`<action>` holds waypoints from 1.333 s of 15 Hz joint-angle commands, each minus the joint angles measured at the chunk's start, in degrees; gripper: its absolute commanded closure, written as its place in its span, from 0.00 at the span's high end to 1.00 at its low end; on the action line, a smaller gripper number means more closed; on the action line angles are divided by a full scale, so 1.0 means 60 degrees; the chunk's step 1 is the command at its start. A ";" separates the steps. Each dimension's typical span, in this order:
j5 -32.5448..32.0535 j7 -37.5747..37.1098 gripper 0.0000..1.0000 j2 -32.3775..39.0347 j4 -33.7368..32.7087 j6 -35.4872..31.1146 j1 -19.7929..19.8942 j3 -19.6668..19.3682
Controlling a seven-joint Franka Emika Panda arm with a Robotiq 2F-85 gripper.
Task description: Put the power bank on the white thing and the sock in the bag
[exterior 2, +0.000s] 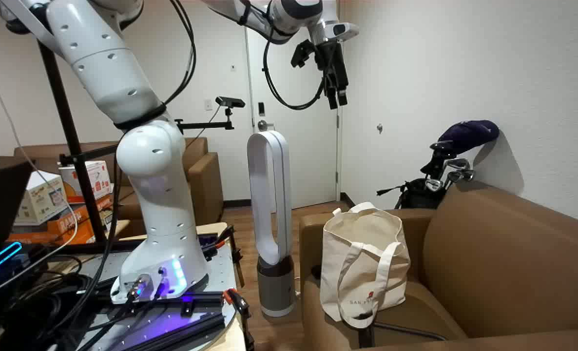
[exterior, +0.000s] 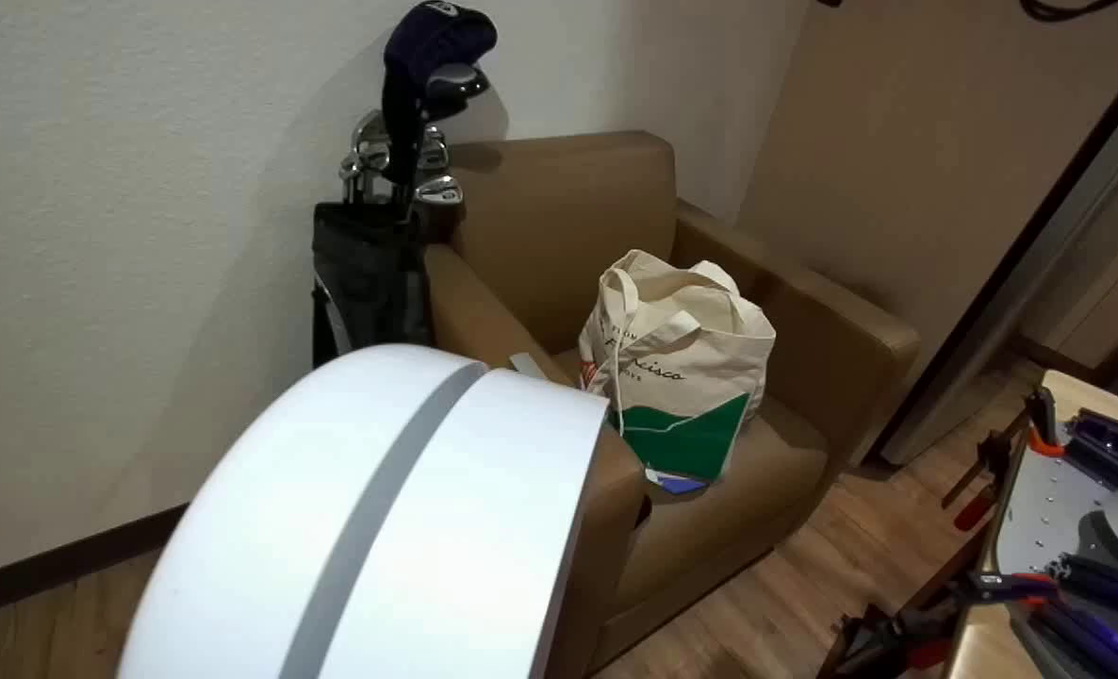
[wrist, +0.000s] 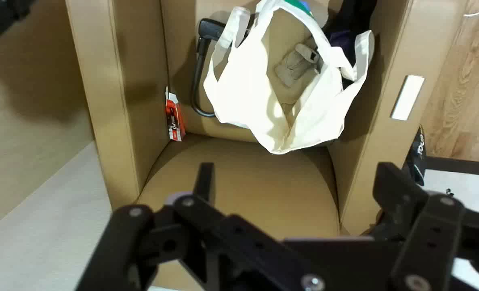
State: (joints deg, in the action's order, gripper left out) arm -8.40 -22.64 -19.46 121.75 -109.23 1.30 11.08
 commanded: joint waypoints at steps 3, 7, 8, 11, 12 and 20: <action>-0.0053 -0.0041 1.00 0.0018 -0.0023 0.0029 -0.0164 -0.0140; -0.0150 -0.0161 1.00 0.0120 0.0015 -0.0126 -0.0126 -0.0111; -0.0111 -0.0224 1.00 0.0260 0.0016 -0.0267 -0.0114 -0.0143; 0.0147 -0.0422 1.00 0.0659 -0.0011 -0.0871 -0.0096 -0.0302; 0.0258 -0.0471 1.00 0.0832 -0.0041 -0.1035 -0.0105 -0.0369; 0.0834 -0.1583 1.00 0.3004 -0.0246 -0.2237 -0.0720 -0.0215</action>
State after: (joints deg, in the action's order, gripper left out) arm -3.77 -28.54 -6.48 121.77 -121.69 -0.93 9.08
